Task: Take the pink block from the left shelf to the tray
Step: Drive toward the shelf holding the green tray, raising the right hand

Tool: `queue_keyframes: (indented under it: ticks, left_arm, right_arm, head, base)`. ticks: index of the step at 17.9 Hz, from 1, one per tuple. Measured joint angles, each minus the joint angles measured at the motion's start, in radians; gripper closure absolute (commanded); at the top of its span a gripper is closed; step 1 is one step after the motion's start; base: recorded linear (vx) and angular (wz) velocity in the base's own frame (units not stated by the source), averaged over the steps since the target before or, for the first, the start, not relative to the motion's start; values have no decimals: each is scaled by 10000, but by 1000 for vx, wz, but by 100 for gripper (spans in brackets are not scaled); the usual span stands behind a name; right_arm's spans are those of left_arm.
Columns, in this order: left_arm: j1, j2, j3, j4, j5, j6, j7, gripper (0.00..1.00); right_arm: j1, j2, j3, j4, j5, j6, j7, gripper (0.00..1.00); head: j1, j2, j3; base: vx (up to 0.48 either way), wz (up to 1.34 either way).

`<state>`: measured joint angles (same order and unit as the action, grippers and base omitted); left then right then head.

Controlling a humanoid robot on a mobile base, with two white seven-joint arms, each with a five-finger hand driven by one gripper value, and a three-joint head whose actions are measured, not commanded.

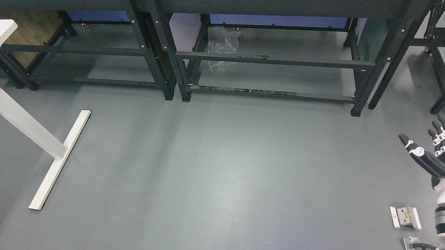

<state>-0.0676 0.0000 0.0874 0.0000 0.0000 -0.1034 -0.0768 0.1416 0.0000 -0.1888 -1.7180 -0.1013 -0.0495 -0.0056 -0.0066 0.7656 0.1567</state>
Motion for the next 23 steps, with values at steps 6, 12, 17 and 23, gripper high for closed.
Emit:
queue_keyframes:
  ticks: [6,12,17,23]
  left_arm:
    - [0,0,0,0,0,0,0,0]
    - [0,0,0,0,0,0,0,0]
    - [0,0,0,0,0,0,0,0]
    - [0,0,0,0,0,0,0,0]
  right_arm:
    - [-35,0,8,0,0,0,0,0]
    - [-51,-5,-5,23,134,21,-61,0]
    - [-50,-379,-35,21,1358,-25,-221,0]
    - [-6,-1217,-147,0,3210,-116,-280,0]
  head:
    - [0,0,0]
    - [0,0,0]
    - [0,0,0]
    - [0,0,0]
  base:
    - [4,0]
    - [0,0]
    - [35,5]
    - [117,7]
